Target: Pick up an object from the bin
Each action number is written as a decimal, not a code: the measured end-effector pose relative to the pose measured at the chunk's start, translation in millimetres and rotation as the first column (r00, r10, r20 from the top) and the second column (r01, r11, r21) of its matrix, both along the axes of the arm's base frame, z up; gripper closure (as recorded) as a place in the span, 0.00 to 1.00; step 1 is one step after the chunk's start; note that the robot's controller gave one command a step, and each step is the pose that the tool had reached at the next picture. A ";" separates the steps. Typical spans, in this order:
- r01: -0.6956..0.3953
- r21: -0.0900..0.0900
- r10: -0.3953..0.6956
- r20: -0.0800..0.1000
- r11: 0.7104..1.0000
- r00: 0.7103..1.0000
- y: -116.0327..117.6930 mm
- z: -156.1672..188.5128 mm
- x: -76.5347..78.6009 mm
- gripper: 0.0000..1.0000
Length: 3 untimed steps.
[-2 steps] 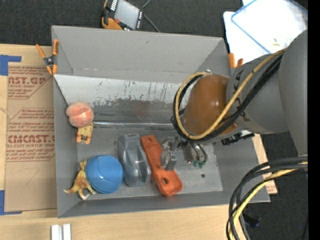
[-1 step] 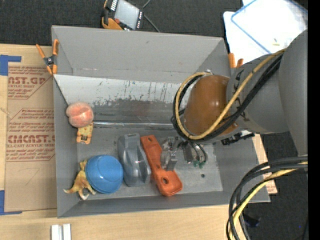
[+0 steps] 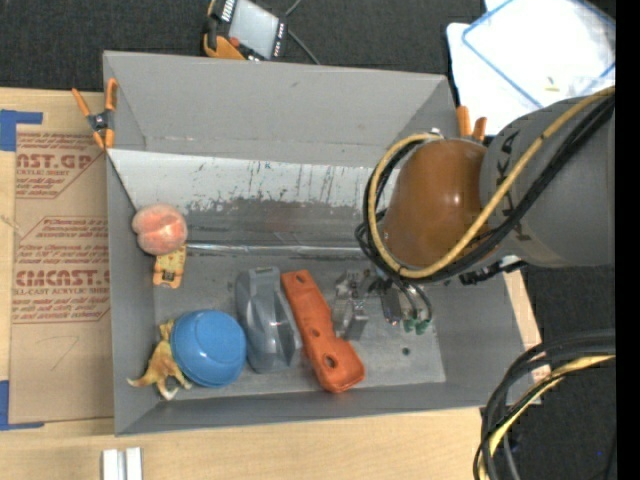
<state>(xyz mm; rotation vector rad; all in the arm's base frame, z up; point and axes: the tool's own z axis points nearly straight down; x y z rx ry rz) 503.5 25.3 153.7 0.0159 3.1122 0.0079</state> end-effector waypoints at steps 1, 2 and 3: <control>0.004 -0.001 -0.004 -0.008 1.000 1.000 -6.4 -22.5 14.6 1.00; 0.016 -0.002 -0.016 0.001 1.000 1.000 -69.3 -25.1 41.8 1.00; -0.019 0.005 0.019 -0.012 1.000 1.000 -28.1 -58.8 10.1 1.00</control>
Offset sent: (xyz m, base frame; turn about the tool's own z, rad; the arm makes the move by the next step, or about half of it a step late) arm 0.0409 -0.0659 -0.0247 0.0116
